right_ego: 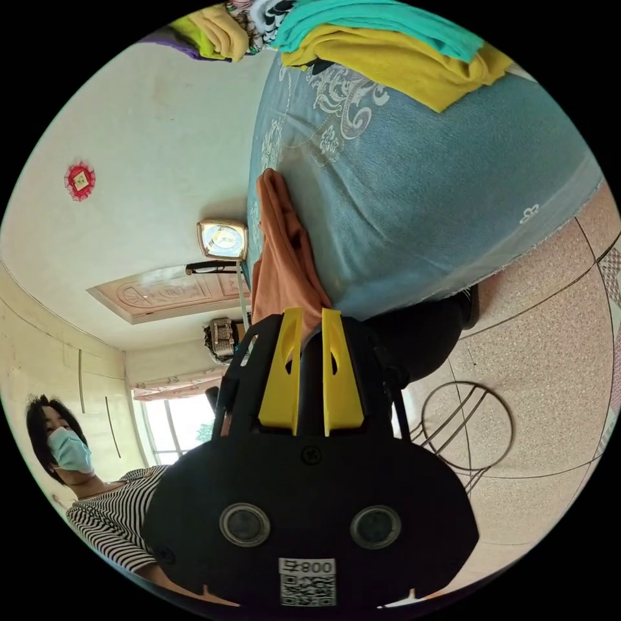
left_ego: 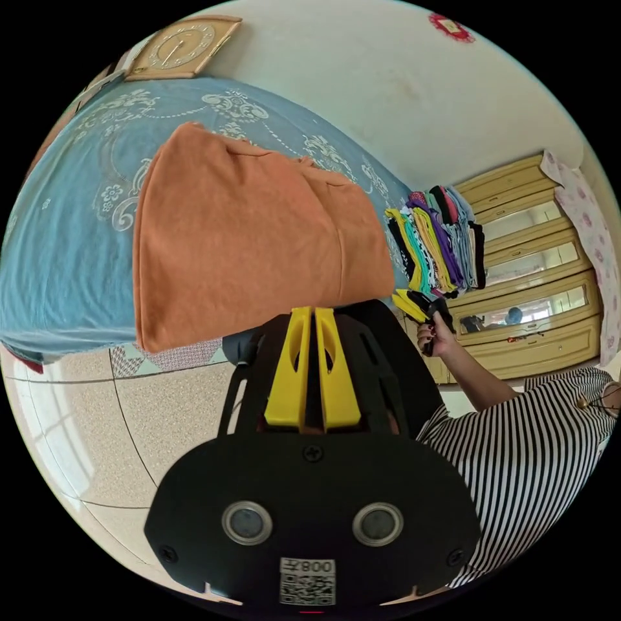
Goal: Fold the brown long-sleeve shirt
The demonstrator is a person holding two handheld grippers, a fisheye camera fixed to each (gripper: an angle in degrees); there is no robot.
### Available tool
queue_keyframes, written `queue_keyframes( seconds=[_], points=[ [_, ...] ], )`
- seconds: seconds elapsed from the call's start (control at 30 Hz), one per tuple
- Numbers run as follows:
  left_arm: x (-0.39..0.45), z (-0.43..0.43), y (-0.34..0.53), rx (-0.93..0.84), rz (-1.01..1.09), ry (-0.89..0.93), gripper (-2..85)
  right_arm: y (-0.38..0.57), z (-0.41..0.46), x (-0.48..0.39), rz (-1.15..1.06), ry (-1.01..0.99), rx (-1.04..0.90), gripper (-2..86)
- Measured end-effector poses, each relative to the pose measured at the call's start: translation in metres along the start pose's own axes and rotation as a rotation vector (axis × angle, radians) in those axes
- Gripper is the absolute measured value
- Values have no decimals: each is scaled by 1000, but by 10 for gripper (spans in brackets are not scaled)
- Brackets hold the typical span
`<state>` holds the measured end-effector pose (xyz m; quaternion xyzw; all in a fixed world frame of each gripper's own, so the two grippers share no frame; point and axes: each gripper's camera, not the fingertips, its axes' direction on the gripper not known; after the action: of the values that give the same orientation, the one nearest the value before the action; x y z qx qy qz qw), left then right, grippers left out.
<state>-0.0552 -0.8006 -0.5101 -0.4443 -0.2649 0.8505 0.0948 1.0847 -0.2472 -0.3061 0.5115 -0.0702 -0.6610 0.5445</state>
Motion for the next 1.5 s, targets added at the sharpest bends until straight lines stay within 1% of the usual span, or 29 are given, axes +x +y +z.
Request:
queue_keyframes(
  seconds=[0.13, 0.3, 0.47, 0.6, 0.7, 0.8, 0.9, 0.97, 1.0, 1.03, 1.07, 1.13, 1.17, 1.23, 1.27, 1.3, 1.37, 1.43, 1.5],
  points=[
    [39, 23, -11, -24, 60, 44, 15, 23, -2, 19, 25, -20, 13, 76],
    [83, 54, -21, -77, 119, 70, 19, 32, 21, 26, 18, -63, -21, 79],
    [137, 83, -33, -116, 204, 74, 25, 43, 39, 33, 38, -95, -9, 51],
    [177, 103, -47, -135, 277, 69, 36, 54, 42, 26, -2, -115, 2, 33],
    [218, 120, -61, -141, 375, 46, 54, 61, 46, 3, -73, -119, 1, 27],
    [270, 144, -77, -172, 517, 5, 80, 66, 54, -29, -158, -101, -11, 24],
    [319, 173, -91, -191, 647, -80, 102, 66, 66, -59, -230, -74, -32, 22],
    [354, 199, -99, -216, 737, -171, 110, 65, 77, -81, -282, -58, -53, 21],
    [361, 206, -101, -232, 758, -190, 108, 65, 80, -87, -296, -54, -60, 21],
    [374, 219, -103, -257, 789, -244, 103, 64, 86, -97, -319, -39, -70, 20],
    [384, 230, -105, -262, 806, -320, 80, 64, 93, -107, -344, -8, -83, 20],
    [395, 235, -106, -225, 813, -421, 57, 64, 102, -118, -378, 39, -104, 19],
    [398, 234, -107, -210, 806, -415, 48, 62, 105, -122, -392, 43, -110, 18],
    [397, 227, -111, -173, 757, -378, 38, 57, 105, -122, -402, 0, -127, 15],
    [394, 223, -115, -155, 701, -358, 33, 53, 104, -116, -403, -65, -131, 11],
    [391, 220, -118, -145, 670, -348, 32, 51, 102, -112, -393, -93, -114, 11],
    [380, 209, -127, -101, 560, -270, 28, 40, 89, -93, -337, -142, -27, 15],
    [374, 204, -132, -86, 503, -217, 27, 28, 85, -84, -317, -135, 15, 25],
    [373, 203, -135, -73, 477, -194, 25, 9, 93, -78, -287, -90, 3, 44]
  ],
)
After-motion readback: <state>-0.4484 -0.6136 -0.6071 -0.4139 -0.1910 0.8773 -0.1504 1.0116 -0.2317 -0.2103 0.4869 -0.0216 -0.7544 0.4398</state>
